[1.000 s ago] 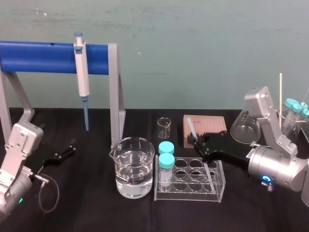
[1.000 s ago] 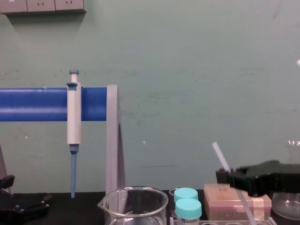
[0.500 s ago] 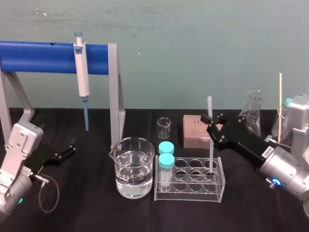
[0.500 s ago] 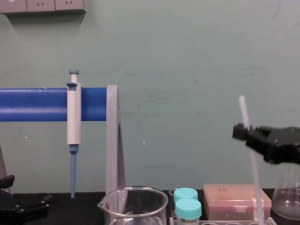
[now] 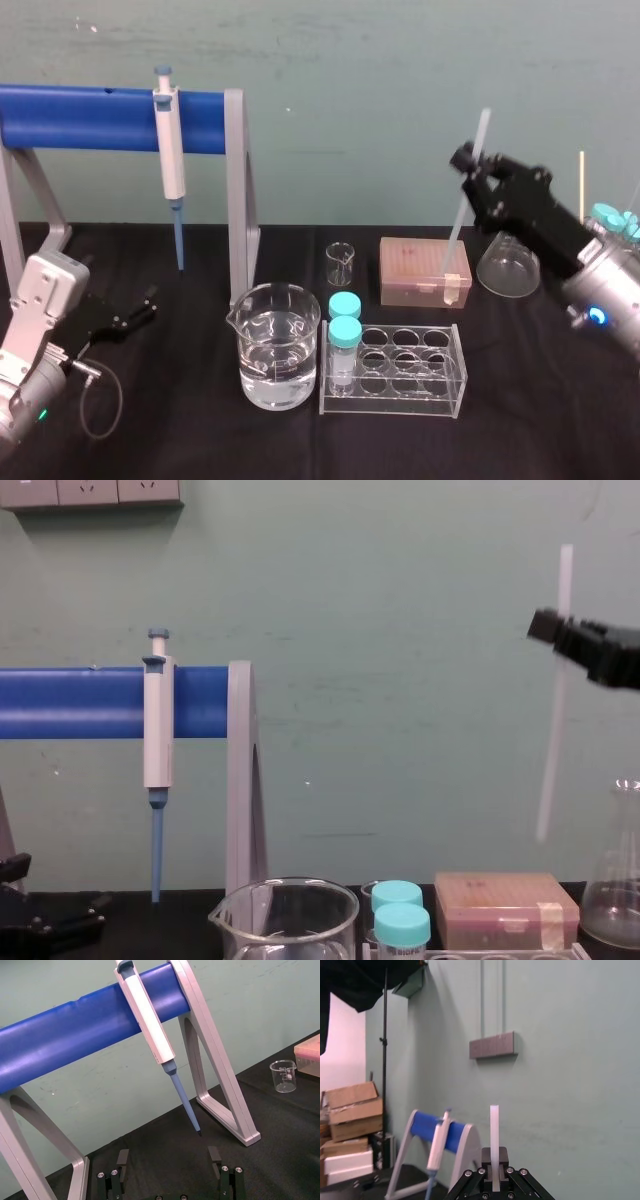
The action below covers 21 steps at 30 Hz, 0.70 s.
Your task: Pick up the stirring rod with one hand, then place it down.
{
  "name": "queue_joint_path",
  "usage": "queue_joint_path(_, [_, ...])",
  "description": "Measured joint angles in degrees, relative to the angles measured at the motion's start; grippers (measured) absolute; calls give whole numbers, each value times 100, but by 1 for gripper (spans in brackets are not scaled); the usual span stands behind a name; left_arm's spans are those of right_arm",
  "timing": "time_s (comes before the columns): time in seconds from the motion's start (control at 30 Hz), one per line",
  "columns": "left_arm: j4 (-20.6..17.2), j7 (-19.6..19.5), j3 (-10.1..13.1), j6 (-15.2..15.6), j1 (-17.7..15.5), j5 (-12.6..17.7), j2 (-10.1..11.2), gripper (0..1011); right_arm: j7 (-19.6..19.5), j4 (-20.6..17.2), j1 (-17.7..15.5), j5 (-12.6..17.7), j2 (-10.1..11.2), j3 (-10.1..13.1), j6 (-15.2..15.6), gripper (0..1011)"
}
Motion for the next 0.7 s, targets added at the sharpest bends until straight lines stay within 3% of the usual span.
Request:
queue_joint_path(0.23, [0,0,0,0,0,0,0,1000,-4,25,166,-66,-45,98,-58,67])
queue_joint_path(0.7, [0,0,0,0,0,0,0,1000,-25,-77,113,-137,-37,161,-7,67])
